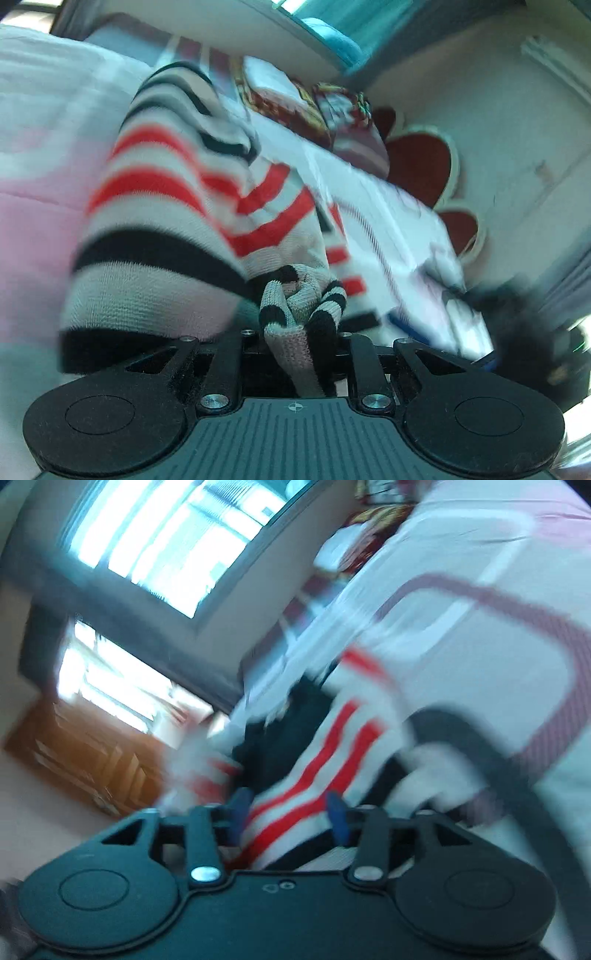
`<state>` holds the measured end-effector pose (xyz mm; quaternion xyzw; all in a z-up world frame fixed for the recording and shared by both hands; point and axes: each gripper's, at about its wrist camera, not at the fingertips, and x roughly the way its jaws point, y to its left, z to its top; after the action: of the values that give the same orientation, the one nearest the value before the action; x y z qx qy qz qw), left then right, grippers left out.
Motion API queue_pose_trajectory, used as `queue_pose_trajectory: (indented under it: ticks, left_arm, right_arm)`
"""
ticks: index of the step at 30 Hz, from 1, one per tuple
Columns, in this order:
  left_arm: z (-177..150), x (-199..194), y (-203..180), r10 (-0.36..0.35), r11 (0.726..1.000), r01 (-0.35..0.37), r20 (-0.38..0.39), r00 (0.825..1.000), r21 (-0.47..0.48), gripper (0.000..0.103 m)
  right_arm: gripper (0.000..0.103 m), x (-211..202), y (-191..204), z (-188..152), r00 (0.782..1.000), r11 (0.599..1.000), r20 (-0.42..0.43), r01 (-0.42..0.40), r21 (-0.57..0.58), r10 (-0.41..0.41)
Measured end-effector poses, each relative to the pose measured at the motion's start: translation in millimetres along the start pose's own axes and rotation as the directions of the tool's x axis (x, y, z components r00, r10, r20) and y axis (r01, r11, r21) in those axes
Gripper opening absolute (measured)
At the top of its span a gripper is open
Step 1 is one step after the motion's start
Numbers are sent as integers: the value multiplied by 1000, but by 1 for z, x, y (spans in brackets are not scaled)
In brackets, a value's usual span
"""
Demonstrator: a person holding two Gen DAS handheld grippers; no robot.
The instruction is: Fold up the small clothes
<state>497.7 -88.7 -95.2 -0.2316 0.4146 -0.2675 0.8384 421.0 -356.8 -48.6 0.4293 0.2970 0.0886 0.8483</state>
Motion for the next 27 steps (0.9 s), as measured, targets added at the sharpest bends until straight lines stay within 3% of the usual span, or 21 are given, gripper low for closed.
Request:
queue_pose_trajectory:
  ticks: [1,2,3,5,7,9,11,12,16,20,23,24,27]
  left_arm:
    - [-1,0,-6,21,999,-22,15,1000,32,20]
    - [-1,-3,-10,22,999,-23,20,1000,42,36]
    - [1,-10,-13,-7,999,6,29,1000,38,60]
    - [3,-35,-22,-34,997,29,62,998,73,79]
    - [2,-69,-26,-13,988,-6,121,993,153,80]
    - [5,-102,-11,19,986,-51,198,980,159,80]
    - [19,-116,20,142,978,-173,233,962,117,80]
    - [24,-118,37,196,973,-217,218,956,79,79]
    - [32,-103,82,249,968,-249,140,958,-21,79]
    - [27,-89,92,226,974,-224,115,967,-29,79]
    - [28,-79,96,226,974,-223,119,967,-37,79]
    - [23,-78,95,227,974,-224,126,966,-37,79]
    - [24,-90,88,236,972,-233,173,956,-38,79]
  right_arm:
    - [67,-9,-3,6,1000,1000,15,-13,11,13]
    - [71,-17,-4,10,999,999,23,-26,23,26]
    - [74,-21,-5,13,999,999,27,-39,30,39]
    - [76,-22,-3,15,998,998,11,-56,32,56]
    - [76,-17,-1,14,997,997,-24,-69,38,70]
    - [76,-8,1,12,994,995,-66,-87,40,90]
    - [76,3,5,4,990,996,-113,-82,32,85]
    - [76,7,7,2,989,997,-126,-68,27,71]
    - [76,27,5,-5,983,997,-179,-37,69,48]
    - [75,49,12,-9,961,995,-270,-29,91,53]
    - [63,61,33,-12,956,995,-286,48,-82,-69]
    - [50,63,41,-14,953,987,-284,59,-153,-101]
    - [29,59,64,-20,957,920,-240,57,-387,-160]
